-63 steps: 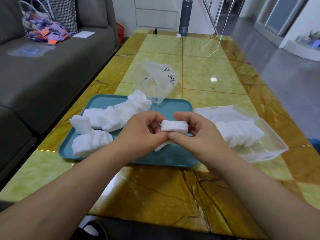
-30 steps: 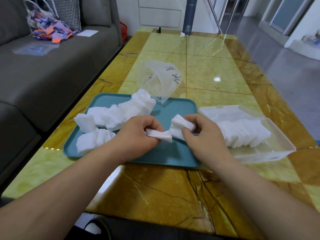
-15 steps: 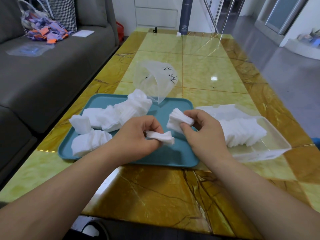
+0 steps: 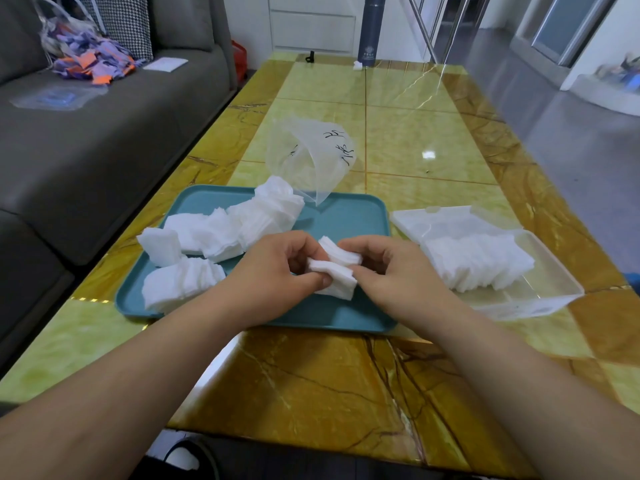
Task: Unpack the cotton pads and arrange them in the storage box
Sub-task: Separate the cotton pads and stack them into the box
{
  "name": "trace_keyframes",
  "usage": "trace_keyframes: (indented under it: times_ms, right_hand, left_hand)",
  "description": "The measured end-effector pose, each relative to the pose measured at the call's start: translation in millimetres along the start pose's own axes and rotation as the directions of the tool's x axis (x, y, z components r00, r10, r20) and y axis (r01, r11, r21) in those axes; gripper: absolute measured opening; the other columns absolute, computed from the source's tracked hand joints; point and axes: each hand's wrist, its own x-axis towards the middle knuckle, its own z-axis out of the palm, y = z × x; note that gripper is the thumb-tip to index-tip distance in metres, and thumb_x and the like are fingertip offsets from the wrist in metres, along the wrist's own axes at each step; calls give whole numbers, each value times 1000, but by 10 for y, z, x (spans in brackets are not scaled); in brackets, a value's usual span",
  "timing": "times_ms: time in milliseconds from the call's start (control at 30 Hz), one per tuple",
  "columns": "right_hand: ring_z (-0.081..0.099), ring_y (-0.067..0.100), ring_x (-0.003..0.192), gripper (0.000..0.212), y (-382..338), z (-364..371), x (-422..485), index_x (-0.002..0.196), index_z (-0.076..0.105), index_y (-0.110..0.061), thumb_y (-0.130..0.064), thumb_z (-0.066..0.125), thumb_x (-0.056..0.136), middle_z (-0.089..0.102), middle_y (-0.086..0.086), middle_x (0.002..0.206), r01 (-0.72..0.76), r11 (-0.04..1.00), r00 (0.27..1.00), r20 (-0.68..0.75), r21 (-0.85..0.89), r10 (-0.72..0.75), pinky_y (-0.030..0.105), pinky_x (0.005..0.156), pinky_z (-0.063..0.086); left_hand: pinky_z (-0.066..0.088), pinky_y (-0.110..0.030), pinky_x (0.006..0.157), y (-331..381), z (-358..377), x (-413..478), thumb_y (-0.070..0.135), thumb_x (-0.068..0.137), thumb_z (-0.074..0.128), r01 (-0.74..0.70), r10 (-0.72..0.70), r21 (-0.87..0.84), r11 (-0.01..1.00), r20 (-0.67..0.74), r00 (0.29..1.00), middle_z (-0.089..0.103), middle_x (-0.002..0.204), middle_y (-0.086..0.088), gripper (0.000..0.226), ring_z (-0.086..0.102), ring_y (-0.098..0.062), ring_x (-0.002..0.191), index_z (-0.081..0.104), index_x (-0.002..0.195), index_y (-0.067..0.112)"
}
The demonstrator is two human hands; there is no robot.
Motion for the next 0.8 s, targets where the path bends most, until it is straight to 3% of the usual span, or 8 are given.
trace_keyframes:
  times_ms: [167,333,400,467,567,700,800]
  right_hand:
    - [70,3,101,38,0,-6,0,114,73,-29,0,65,91,76,-10,109,5,997,1000,26,-72,-3,27,94,58]
    - [72,11,101,59,9,-14,-17,125,67,-27,-11,73,69,73,-7,114,-38,998,990,134,-42,43,30,91,60]
    - [71,7,97,55,14,7,-35,125,66,-27,-12,82,75,71,-10,111,-16,994,992,126,-111,30,26,90,58]
    - [69,4,97,44,9,27,-40,118,67,-31,-6,77,82,71,-11,108,7,985,995,101,-172,11,19,89,54]
    - [66,4,97,44,-11,79,-53,115,67,-31,2,68,86,71,-9,107,-17,987,998,59,-158,27,12,85,51]
    - [59,-2,106,65,-56,194,-90,140,55,-31,6,59,87,60,-6,130,-115,992,993,-2,-41,115,-3,82,42]
    - [55,4,110,81,-94,288,-108,153,41,-35,9,54,87,50,-7,138,-162,986,987,-8,44,162,-3,75,40]
  left_hand:
    - [45,-9,57,-17,4,19,15,78,88,17,-17,0,1000,-23,1000,73,78,-1,18,58,1,61,71,85,18]
    - [45,-18,59,-96,32,58,26,72,92,47,-45,18,999,-77,996,67,75,3,36,54,1,57,62,93,24]
    - [45,-20,62,-102,25,49,31,72,91,56,-53,52,997,-48,997,68,76,3,47,58,0,60,59,106,31]
    - [43,-19,63,-93,15,27,33,74,90,52,-55,92,994,30,998,68,75,4,53,60,0,62,59,116,37]
    - [41,-21,57,-72,13,23,33,77,88,25,-36,120,993,96,995,69,71,-1,25,53,-1,54,72,96,29]
    - [41,-23,55,-72,17,30,34,78,87,52,-60,93,994,94,994,71,72,-4,26,54,-4,54,71,97,29]
    - [43,-25,55,-75,46,28,34,78,86,61,-68,67,996,106,992,71,71,-3,28,56,-5,54,68,100,29]
